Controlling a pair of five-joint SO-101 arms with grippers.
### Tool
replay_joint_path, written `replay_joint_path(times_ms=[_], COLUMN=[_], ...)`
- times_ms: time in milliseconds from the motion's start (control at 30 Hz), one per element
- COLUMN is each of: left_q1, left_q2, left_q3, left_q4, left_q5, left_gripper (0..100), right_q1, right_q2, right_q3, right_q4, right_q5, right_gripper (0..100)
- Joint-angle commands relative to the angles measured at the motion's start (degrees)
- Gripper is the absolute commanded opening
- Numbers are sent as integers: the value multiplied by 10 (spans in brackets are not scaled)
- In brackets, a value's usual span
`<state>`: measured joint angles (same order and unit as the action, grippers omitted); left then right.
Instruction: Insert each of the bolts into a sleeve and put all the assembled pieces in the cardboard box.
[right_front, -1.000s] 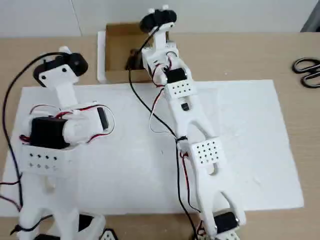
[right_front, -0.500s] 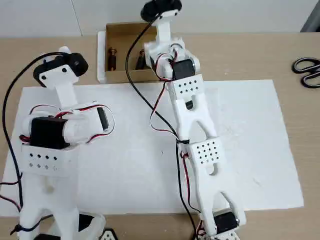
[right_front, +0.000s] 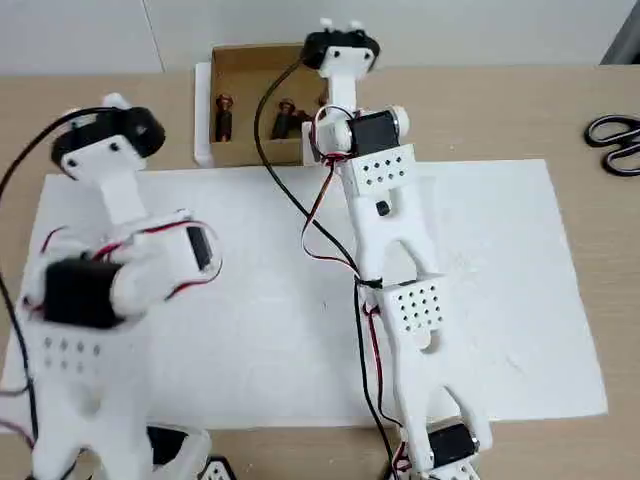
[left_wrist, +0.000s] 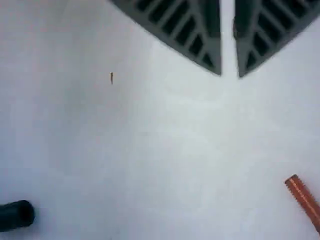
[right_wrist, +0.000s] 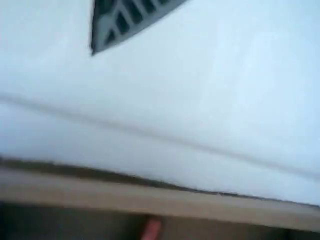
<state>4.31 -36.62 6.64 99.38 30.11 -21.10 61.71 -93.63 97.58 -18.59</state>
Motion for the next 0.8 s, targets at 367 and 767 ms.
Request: replay_joint_path(times_ms=[367, 767], left_q1=[-1, -1], left_q2=[-60, -56], left_q3=[36, 36], left_q4=[5, 3], left_q5=[2, 3], left_gripper=[6, 6], right_q1=[0, 43], right_q2=[-75, -81], right_q3=[-23, 185], right_q4=[21, 21], right_q5=[-229, -310], right_gripper=[245, 245])
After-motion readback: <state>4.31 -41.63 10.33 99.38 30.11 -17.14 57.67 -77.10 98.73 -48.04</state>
